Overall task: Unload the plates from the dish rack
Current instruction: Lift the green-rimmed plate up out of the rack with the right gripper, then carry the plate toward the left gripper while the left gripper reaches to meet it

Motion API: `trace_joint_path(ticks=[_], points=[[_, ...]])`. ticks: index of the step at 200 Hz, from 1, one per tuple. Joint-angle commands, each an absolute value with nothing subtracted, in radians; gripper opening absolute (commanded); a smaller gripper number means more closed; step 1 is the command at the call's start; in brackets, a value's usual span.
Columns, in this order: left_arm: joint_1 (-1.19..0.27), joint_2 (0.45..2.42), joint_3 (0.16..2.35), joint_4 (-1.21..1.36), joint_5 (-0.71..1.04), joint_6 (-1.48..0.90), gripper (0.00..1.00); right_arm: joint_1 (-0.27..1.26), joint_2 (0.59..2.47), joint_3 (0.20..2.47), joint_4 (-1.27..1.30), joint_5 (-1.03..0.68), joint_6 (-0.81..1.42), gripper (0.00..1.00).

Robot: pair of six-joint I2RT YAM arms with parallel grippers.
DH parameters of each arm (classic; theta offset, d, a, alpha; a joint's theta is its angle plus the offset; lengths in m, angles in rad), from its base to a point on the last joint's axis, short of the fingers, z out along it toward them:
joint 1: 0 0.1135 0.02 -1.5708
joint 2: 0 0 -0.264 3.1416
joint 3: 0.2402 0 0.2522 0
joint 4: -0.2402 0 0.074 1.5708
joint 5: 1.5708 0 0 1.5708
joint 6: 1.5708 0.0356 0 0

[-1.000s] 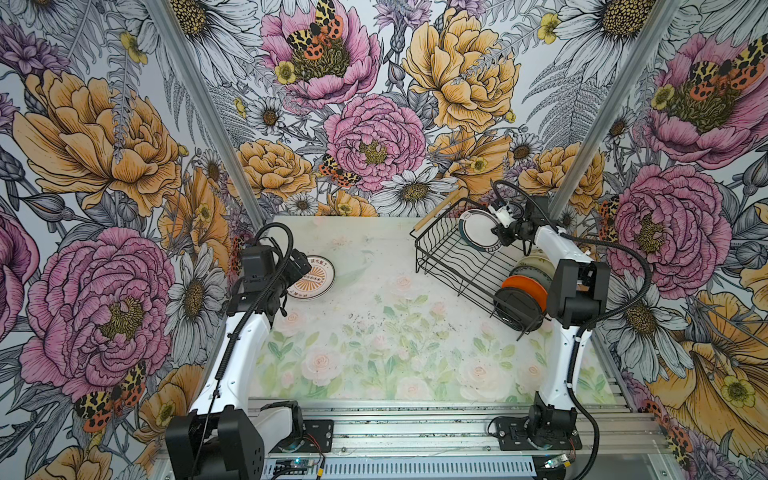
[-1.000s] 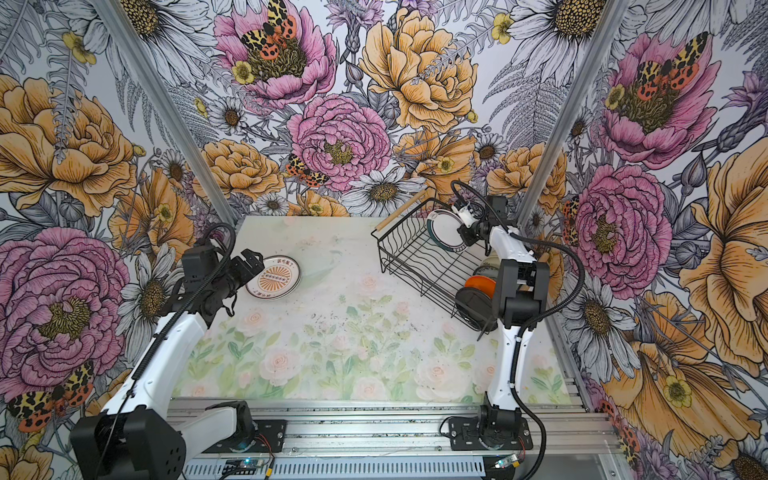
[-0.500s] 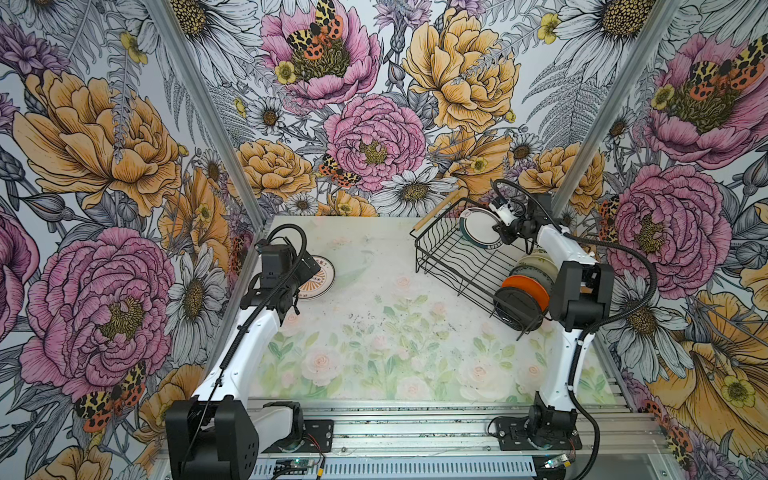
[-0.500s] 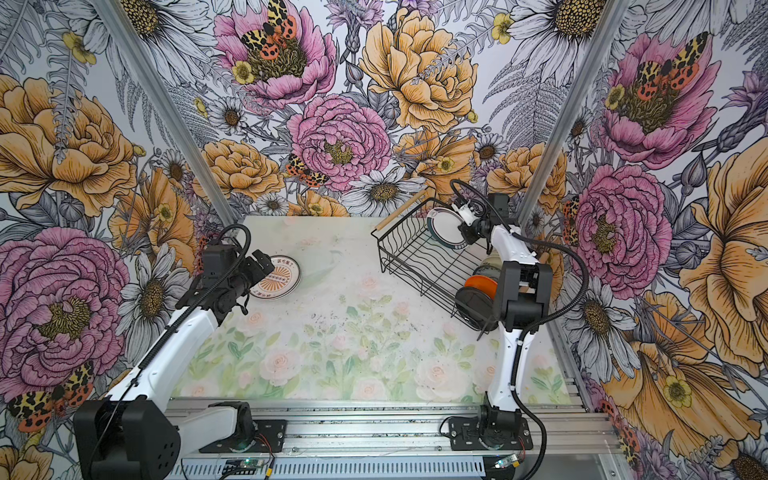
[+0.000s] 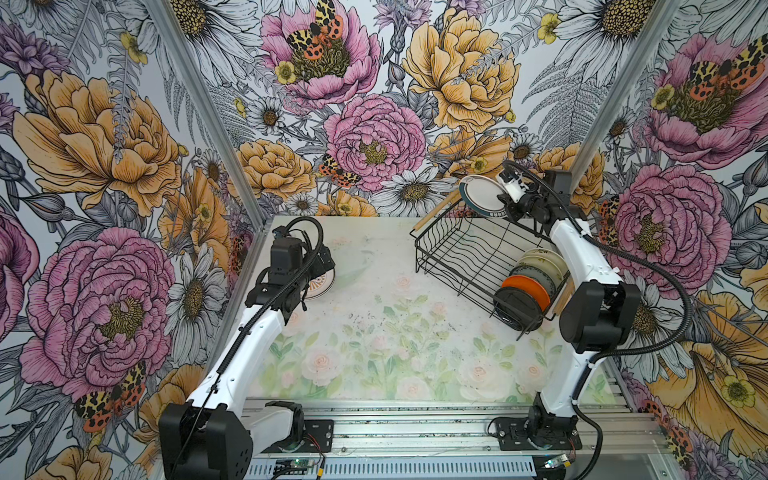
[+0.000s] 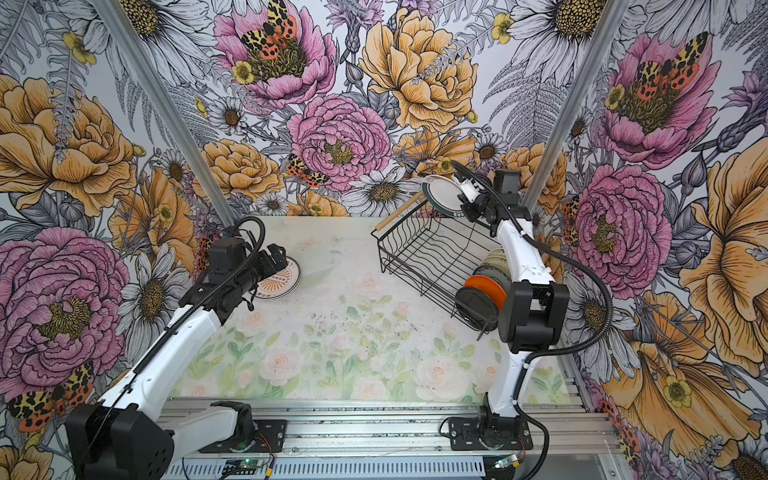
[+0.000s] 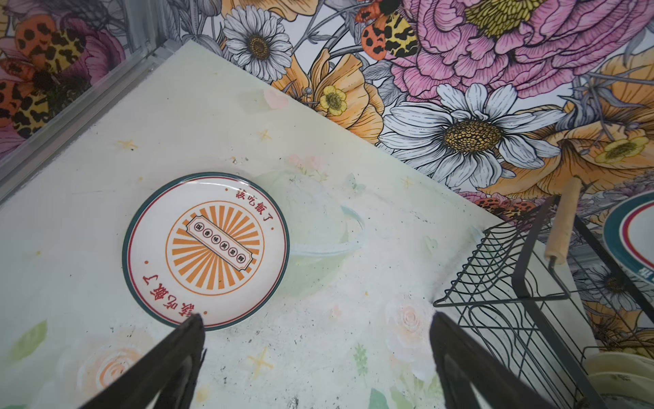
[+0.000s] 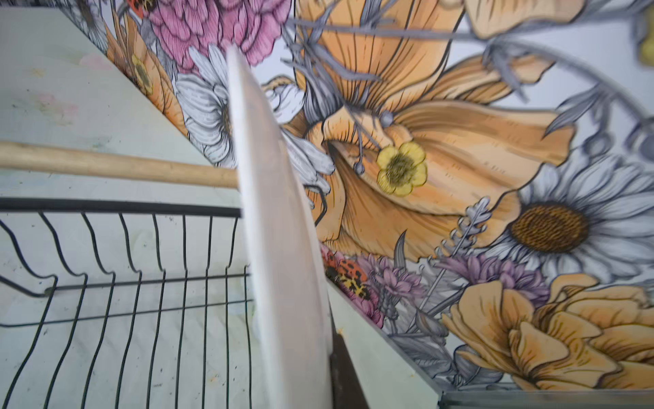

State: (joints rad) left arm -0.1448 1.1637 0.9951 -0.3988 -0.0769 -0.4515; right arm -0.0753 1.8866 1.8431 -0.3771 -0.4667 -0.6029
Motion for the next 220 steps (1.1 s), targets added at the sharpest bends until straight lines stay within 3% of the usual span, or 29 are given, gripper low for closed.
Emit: trace_joint_path(ticks=[1, 34, 62, 90, 122, 162, 220], points=[[-0.174, 1.110, 0.979, -0.364, -0.079, -0.367, 0.99, -0.035, 1.733, 1.764, -0.123, -0.482, -0.523, 0.00], [-0.179, 1.011, 0.891, -0.293, -0.128, -0.381, 0.99, 0.005, 1.577, 1.467, 0.410, -0.475, -0.139, 0.00], [-0.175, 0.967, 0.848, -0.264, -0.106, -0.442, 0.99, 0.102, 1.525, 1.318, 0.639, -0.393, 0.260, 0.00], [-0.172, 0.962, 0.844, -0.265, -0.058, -0.471, 0.99, 0.247, 1.501, 1.219, 0.687, -0.286, 0.680, 0.00], [-0.140, 0.962, 0.838, -0.259, 0.048, -0.522, 0.99, 0.462, 1.481, 1.106, 0.761, -0.132, 0.880, 0.00], [-0.093, 0.974, 0.806, -0.192, 0.237, -0.617, 0.99, 0.545, 1.514, 0.985, 0.721, 0.001, 1.350, 0.00], [-0.094, 0.990, 0.761, -0.064, 0.398, -0.696, 0.99, 0.625, 1.593, 0.934, 0.715, -0.010, 1.535, 0.00]])
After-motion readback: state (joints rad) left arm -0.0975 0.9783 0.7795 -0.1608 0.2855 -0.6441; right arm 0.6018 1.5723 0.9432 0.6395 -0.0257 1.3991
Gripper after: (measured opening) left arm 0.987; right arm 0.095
